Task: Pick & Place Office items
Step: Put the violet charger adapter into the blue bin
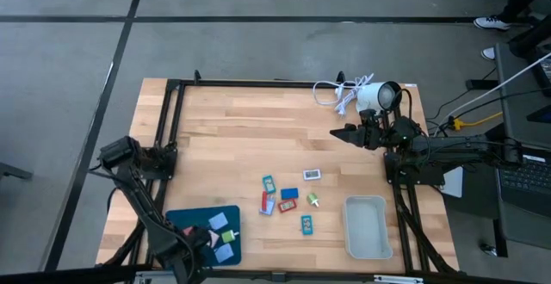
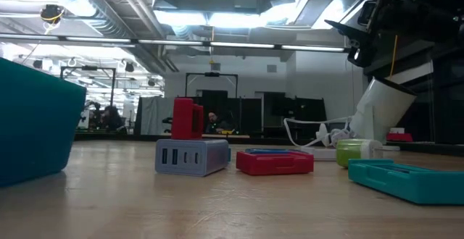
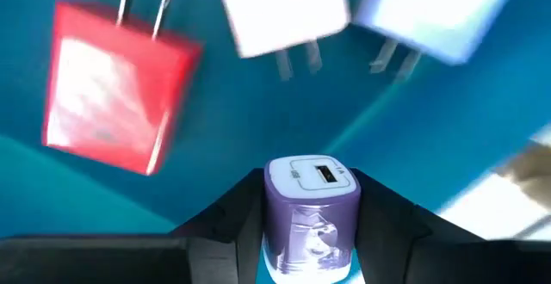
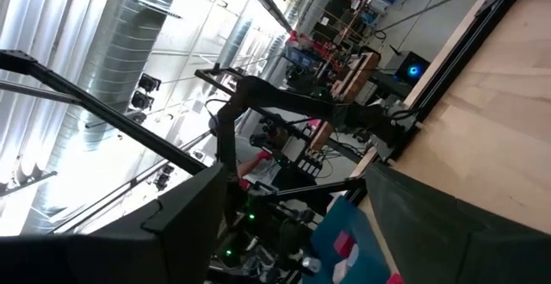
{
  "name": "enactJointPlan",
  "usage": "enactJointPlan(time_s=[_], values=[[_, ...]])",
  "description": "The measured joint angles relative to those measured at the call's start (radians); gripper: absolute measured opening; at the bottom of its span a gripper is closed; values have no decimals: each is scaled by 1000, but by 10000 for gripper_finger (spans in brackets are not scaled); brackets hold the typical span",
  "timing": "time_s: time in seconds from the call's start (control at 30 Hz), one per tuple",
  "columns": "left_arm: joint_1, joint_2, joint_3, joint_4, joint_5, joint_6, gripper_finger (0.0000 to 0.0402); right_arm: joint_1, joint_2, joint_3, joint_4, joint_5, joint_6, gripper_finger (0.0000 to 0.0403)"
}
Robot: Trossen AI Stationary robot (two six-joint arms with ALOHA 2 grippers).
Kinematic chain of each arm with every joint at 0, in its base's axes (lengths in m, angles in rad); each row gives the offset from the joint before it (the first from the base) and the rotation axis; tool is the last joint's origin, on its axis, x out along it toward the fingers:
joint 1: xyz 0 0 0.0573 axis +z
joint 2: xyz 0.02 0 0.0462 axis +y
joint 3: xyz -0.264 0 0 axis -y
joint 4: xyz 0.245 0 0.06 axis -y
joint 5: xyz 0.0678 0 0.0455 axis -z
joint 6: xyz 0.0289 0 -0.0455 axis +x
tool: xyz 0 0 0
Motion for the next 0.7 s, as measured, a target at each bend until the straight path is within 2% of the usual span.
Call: enactJointPlan(time_s=[0.4,0.7], values=[[0,-7,4,-11,40,-3,133,0,0,0,0,0,3,284],[5,-7,4,-95,35,-6,133,0,0,0,0,0,3,284]])
